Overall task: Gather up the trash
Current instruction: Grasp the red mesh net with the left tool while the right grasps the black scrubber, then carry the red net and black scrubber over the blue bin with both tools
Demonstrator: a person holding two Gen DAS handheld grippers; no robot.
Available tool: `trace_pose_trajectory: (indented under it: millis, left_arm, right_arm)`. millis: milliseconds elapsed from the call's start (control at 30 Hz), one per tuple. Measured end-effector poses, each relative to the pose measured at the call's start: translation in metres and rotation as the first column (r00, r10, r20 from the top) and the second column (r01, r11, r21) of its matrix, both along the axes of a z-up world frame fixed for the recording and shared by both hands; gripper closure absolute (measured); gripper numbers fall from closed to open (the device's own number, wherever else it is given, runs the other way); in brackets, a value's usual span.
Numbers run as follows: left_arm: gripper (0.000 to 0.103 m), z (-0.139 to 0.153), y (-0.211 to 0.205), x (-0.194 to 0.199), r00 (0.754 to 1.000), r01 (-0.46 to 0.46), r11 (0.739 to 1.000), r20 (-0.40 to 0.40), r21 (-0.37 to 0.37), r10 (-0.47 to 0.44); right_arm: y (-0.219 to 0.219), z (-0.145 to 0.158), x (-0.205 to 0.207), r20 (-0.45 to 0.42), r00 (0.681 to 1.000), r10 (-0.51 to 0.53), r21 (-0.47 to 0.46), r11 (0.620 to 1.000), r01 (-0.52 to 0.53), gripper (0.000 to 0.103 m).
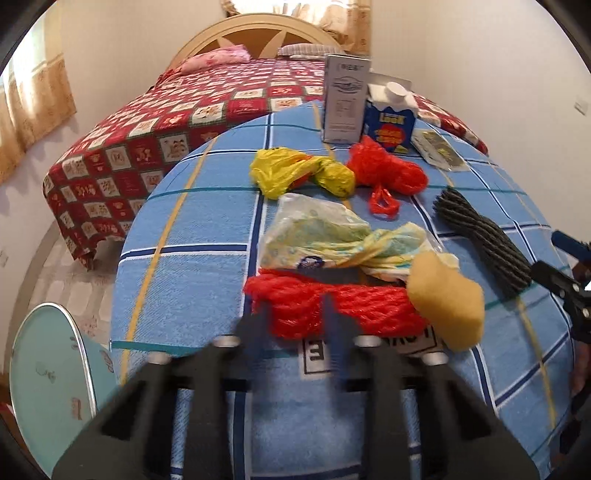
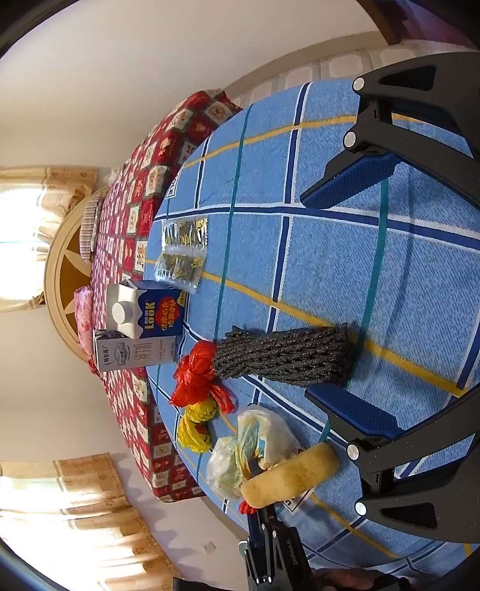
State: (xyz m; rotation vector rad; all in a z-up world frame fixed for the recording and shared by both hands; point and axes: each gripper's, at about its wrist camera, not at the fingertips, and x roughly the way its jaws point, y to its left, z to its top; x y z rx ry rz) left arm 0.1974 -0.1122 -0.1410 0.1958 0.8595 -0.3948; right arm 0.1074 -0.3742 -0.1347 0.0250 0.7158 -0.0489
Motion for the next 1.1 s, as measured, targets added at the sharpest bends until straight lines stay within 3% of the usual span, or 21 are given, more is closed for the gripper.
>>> trace_pose_trajectory:
  millis: [233, 400, 433, 467, 500, 533, 767, 1100]
  left_arm:
    - [0.093, 0.021, 0.022, -0.025, 0.999, -0.016, 1.000, 0.050, -0.017, 0.017]
    - [0.093, 0.037, 0.053, -0.041, 0.992, -0.078, 0.996, 0.097, -0.033, 0.081]
    - [0.093, 0.039, 0.057, -0.042, 0.990, -0.088, 0.996, 0.106, -0.031, 0.091]
    - [0.093, 0.041, 0.063, -0.044, 0.987, -0.104, 0.994, 0.122, -0.027, 0.107]
    - [0.093, 0.042, 0.067, -0.045, 0.984, -0.117, 0.993, 0.130, -0.025, 0.119]
    - [0.093, 0.042, 0.071, -0.046, 0.983, -0.126, 0.992, 0.132, -0.026, 0.128]
    - [0.093, 0.048, 0.102, -0.050, 0.969, -0.197, 0.979, 0.146, -0.044, 0.201]
    - [0.093, 0.055, 0.148, -0.054, 0.938, -0.303, 0.952, 0.166, -0.040, 0.305]
  right_arm:
    - [0.005, 0.007, -0.002, 0.020, 1.000, 0.016, 0.022, 1.000, -0.017, 0.010]
    - [0.009, -0.003, 0.009, -0.050, 0.998, 0.047, 0.058, 0.997, -0.044, 0.013]
    - [0.010, -0.004, 0.011, -0.065, 0.996, 0.053, 0.063, 0.997, -0.049, 0.024]
    - [0.011, -0.008, 0.014, -0.094, 0.993, 0.076, 0.086, 0.994, -0.067, 0.045]
    - [0.011, -0.010, 0.016, -0.110, 0.989, 0.098, 0.123, 0.989, -0.084, 0.058]
    - [0.010, -0.010, 0.016, -0.111, 0.988, 0.106, 0.138, 0.986, -0.090, 0.082]
    - [0.021, 0.013, 0.004, 0.006, 0.992, 0.122, 0.139, 0.983, -0.122, 0.082]
    - [0.074, 0.033, 0.022, 0.067, 0.967, 0.245, 0.130, 0.959, -0.252, 0.082]
